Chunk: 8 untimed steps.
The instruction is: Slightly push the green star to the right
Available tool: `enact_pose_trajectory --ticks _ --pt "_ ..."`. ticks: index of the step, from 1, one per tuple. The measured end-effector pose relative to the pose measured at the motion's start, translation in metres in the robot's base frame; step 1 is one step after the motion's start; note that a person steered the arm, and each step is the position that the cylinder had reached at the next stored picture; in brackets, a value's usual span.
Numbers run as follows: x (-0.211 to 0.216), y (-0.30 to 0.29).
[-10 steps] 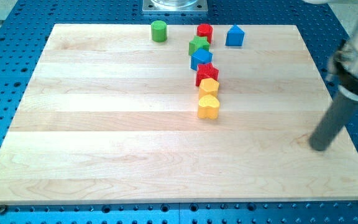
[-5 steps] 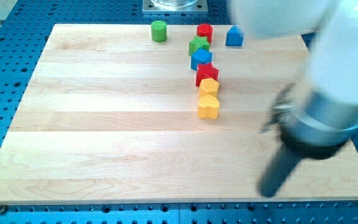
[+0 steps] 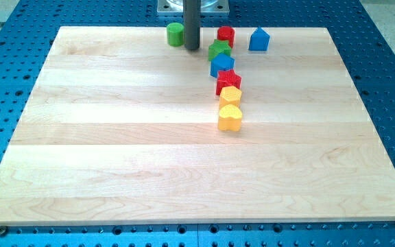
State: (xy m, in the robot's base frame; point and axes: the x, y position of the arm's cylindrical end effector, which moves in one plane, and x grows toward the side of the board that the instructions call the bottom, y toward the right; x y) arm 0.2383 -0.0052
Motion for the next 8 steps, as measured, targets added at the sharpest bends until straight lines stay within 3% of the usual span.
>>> enact_pose_trajectory --ticks 8 --pt "0.048 0.034"
